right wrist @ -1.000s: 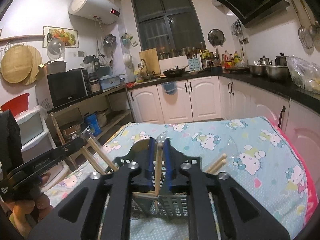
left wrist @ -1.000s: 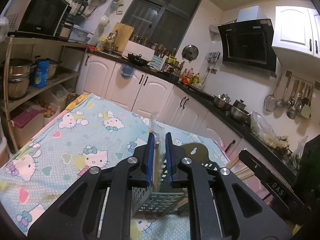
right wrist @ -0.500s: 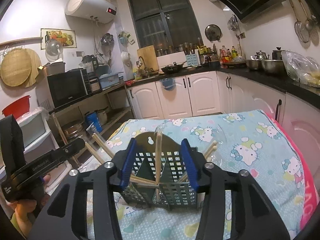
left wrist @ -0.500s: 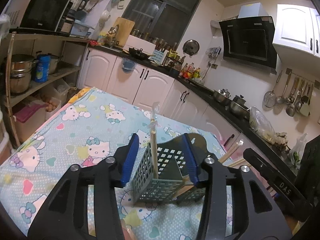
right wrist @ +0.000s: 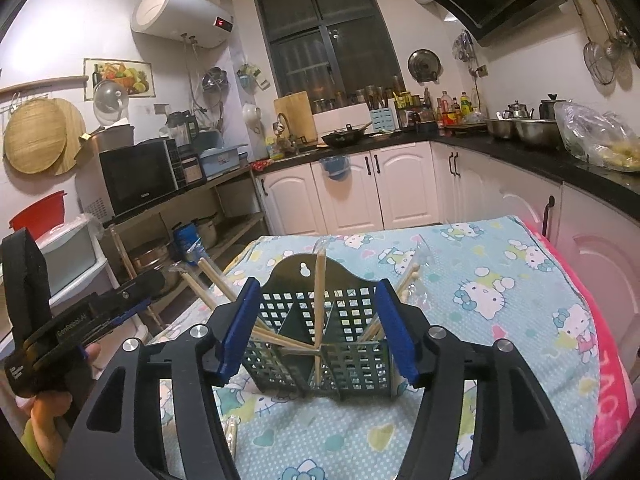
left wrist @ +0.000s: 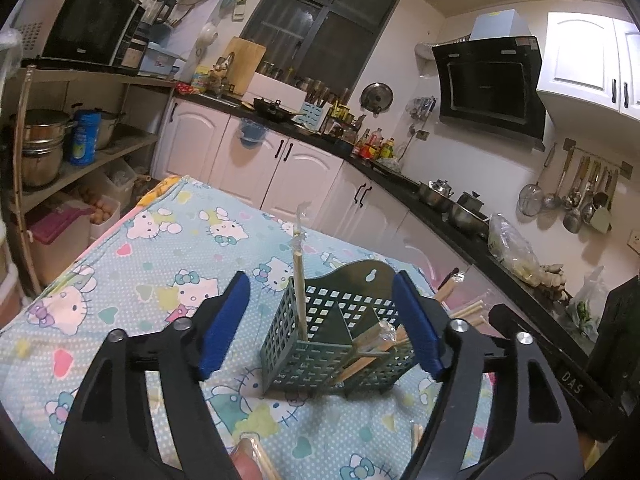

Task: Organize utensils
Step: 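Move both open tools back down to the remaining chopsticks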

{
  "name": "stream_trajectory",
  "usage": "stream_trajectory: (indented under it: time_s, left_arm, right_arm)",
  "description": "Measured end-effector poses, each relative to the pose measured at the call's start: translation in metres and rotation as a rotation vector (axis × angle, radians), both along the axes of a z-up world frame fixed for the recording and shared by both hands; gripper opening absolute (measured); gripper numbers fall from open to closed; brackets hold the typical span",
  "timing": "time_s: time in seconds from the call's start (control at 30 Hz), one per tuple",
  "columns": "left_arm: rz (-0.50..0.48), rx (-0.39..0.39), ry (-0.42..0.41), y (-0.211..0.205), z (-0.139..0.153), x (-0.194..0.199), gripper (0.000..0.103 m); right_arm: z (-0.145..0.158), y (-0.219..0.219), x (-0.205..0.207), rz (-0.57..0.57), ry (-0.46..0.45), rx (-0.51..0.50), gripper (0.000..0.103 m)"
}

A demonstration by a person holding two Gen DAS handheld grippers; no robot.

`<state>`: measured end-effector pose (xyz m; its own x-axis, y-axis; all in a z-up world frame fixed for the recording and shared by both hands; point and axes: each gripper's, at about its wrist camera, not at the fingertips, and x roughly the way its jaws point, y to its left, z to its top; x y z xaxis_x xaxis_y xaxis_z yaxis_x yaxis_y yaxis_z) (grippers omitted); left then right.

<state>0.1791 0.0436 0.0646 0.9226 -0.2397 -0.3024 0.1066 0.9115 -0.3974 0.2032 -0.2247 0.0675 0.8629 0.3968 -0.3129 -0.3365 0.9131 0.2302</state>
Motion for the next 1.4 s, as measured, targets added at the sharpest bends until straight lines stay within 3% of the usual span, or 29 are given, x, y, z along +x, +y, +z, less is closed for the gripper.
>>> stream_trajectory:
  time_s: [0.4, 0.97, 1.4]
  left_arm:
    - [0.004, -0.014, 0.014, 0.002, 0.003, -0.017, 0.083]
    - [0.011, -0.004, 0.082, 0.01, -0.016, -0.038, 0.085]
    - [0.006, 0.053, 0.175, 0.008, -0.039, -0.047, 0.085]
  right_arm:
    - [-0.001, -0.005, -0.022, -0.001, 0.029, 0.0, 0.066]
    - [-0.009, -0.014, -0.044, -0.011, 0.063, -0.026, 0.066]
    - [-0.03, -0.012, -0.048, 0.01, 0.131, -0.056, 0.066]
